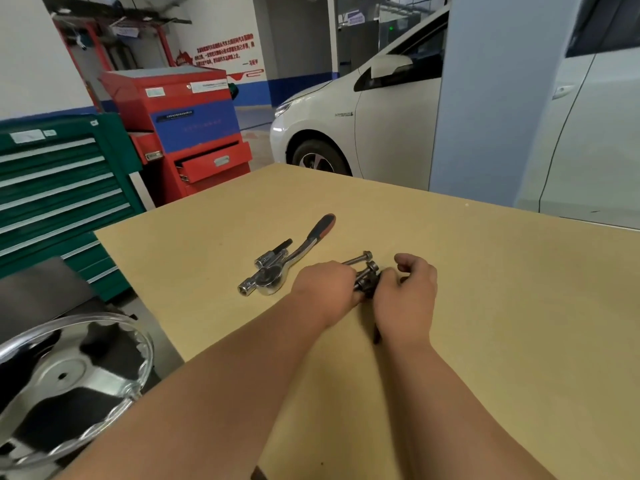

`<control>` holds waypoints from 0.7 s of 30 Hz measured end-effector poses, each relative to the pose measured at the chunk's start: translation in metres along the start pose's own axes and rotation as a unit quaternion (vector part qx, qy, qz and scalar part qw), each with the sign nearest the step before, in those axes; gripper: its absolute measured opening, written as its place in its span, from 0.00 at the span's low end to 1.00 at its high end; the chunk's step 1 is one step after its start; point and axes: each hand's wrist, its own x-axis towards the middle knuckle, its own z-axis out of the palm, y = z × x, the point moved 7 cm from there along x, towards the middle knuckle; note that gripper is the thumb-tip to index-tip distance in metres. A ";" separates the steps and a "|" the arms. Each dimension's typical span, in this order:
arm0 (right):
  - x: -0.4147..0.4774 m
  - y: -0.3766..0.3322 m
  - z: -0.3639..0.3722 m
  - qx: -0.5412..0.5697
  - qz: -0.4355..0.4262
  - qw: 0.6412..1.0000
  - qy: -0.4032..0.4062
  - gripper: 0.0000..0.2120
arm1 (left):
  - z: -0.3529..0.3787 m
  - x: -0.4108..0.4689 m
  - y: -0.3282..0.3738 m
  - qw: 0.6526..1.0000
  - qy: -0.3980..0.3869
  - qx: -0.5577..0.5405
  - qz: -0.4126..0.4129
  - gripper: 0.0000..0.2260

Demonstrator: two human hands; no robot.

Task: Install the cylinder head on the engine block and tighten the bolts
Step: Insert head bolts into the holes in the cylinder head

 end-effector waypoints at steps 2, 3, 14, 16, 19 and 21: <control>-0.001 -0.002 -0.002 0.004 -0.005 1.000 -0.007 0.11 | -0.009 -0.010 -0.001 1.000 0.028 -0.005 -0.010 0.09; -0.001 -0.002 -0.003 0.008 -0.004 1.000 -0.007 0.10 | -0.014 -0.014 -0.003 0.999 0.046 -0.015 -0.016 0.09; -0.045 -0.034 0.058 -0.353 -0.264 0.867 -0.231 0.21 | -0.052 -0.119 -0.081 0.775 0.159 -0.565 -0.234 0.16; -0.053 -0.028 0.071 -0.470 -0.272 0.796 -0.268 0.21 | -0.048 -0.147 -0.090 0.750 0.143 -0.593 -0.256 0.15; -0.050 -0.037 0.067 -0.484 -0.245 0.805 -0.241 0.20 | -0.042 -0.180 -0.099 0.730 0.120 -0.613 -0.277 0.16; -0.055 -0.056 0.062 -0.400 -0.257 0.856 -0.203 0.18 | -0.040 -0.195 -0.103 0.727 0.113 -0.615 -0.285 0.18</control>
